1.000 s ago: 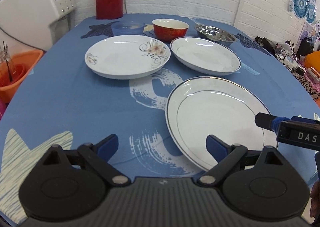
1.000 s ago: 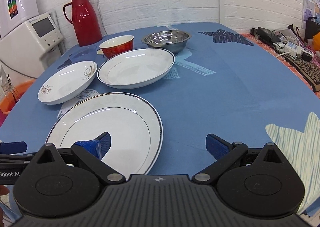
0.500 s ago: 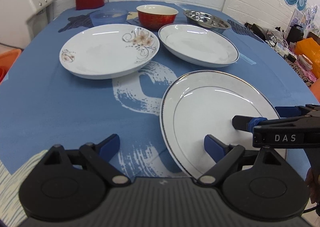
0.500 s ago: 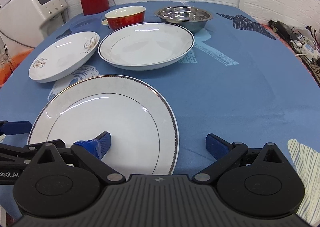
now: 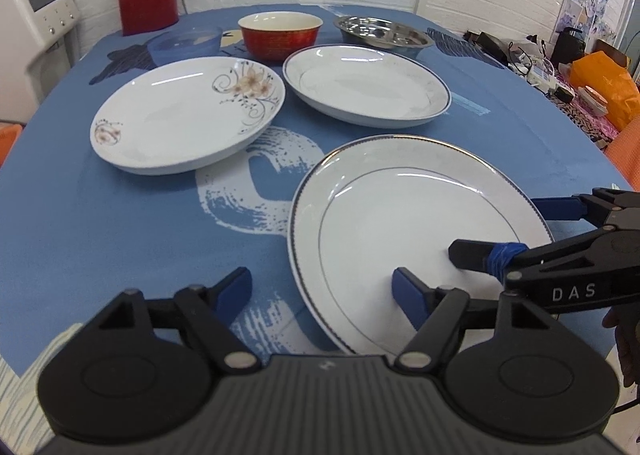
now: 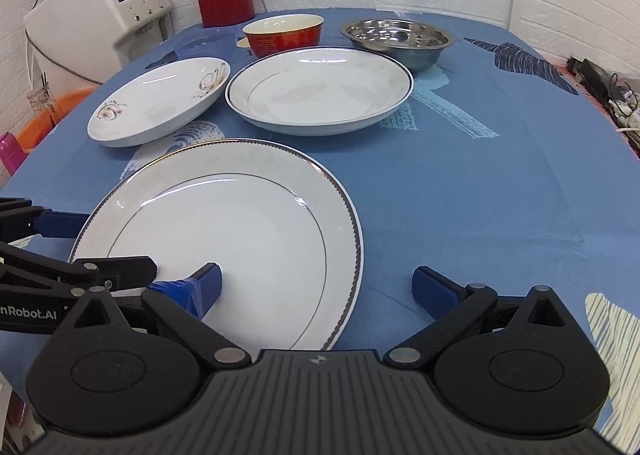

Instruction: Organize plates and bowls

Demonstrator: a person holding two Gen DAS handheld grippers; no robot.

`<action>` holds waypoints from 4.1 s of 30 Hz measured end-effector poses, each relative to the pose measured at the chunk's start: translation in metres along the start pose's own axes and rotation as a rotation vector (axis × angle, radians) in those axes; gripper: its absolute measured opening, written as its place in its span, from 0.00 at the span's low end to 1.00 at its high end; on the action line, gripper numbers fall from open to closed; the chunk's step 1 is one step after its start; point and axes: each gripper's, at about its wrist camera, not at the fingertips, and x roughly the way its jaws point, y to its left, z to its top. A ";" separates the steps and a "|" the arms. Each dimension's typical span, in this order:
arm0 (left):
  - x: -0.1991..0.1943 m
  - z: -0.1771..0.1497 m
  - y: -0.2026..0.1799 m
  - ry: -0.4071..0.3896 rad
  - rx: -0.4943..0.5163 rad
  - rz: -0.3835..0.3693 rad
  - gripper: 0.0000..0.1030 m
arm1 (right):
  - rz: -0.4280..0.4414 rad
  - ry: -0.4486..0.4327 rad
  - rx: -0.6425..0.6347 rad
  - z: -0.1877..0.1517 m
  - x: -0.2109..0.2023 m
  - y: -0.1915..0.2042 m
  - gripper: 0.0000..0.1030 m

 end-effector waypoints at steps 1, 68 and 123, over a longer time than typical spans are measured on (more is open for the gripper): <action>0.000 0.000 -0.001 0.001 0.000 -0.001 0.73 | 0.008 0.000 -0.002 -0.001 -0.001 -0.001 0.86; -0.049 0.030 0.184 -0.113 -0.291 0.217 0.60 | 0.269 0.017 0.040 0.103 0.078 0.094 0.45; 0.035 0.099 0.196 -0.019 -0.279 0.192 0.23 | 0.268 0.026 -0.173 0.149 0.135 0.121 0.40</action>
